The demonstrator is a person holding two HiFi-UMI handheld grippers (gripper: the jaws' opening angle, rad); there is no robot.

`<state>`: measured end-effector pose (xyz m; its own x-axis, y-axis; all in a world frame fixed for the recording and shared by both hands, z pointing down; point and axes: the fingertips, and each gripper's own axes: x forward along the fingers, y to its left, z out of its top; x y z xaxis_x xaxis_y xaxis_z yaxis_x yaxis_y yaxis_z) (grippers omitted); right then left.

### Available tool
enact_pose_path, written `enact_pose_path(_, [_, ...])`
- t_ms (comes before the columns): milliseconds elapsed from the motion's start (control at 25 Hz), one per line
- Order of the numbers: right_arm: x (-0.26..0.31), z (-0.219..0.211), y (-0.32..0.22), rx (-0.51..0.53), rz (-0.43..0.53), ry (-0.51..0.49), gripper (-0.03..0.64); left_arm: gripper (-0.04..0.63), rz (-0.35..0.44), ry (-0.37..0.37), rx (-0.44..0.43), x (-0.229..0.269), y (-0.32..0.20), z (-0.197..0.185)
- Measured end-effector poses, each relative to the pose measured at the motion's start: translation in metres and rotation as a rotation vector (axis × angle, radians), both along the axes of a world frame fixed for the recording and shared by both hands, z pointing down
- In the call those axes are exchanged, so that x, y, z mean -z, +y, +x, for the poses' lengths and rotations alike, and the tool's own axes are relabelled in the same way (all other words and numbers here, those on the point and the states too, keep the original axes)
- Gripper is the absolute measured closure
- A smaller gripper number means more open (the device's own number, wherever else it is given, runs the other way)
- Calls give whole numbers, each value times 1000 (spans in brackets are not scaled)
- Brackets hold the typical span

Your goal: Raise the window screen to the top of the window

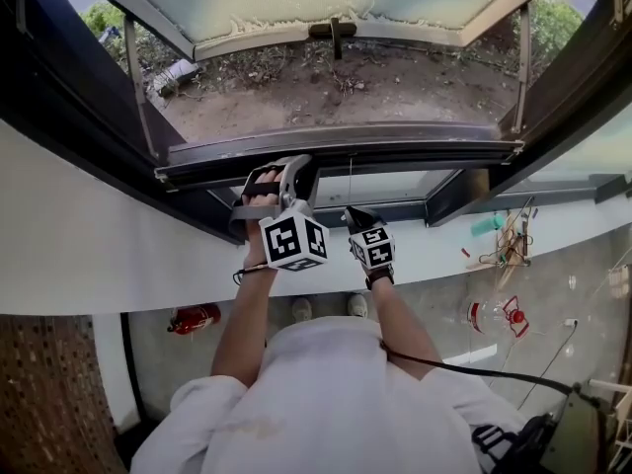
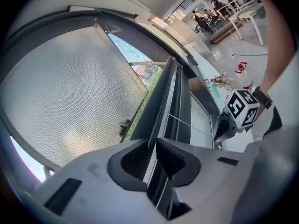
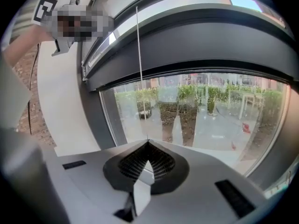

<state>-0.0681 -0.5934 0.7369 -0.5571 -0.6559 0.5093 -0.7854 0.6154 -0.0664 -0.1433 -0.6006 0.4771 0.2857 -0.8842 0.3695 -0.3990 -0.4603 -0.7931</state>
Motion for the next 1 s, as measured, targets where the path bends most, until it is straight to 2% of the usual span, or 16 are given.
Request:
enact_pose_path(160, [7,-1,1,3,13,-13,614,546,27,62,7,12,3,-1])
enact_pose_path(280, [12,-2,3,9,25,-15,614,546,41,139,9,22,7,-3])
enact_pose_path(440, [14,1,6,-1,22,-31,614,546,38,342,25,34,13,-7])
enact_pose_path(680, [19,0,13,0,30,-38,614,546,-56,623,77,25,20,-16])
enact_pose_path(800, [23,1,15,1,33,-45,614,546,-85,717,85,22,24,-16])
enact_pose_path(1000, [27,5,16,-7,42,-58,614,546,-115,814,98,13,25,-17])
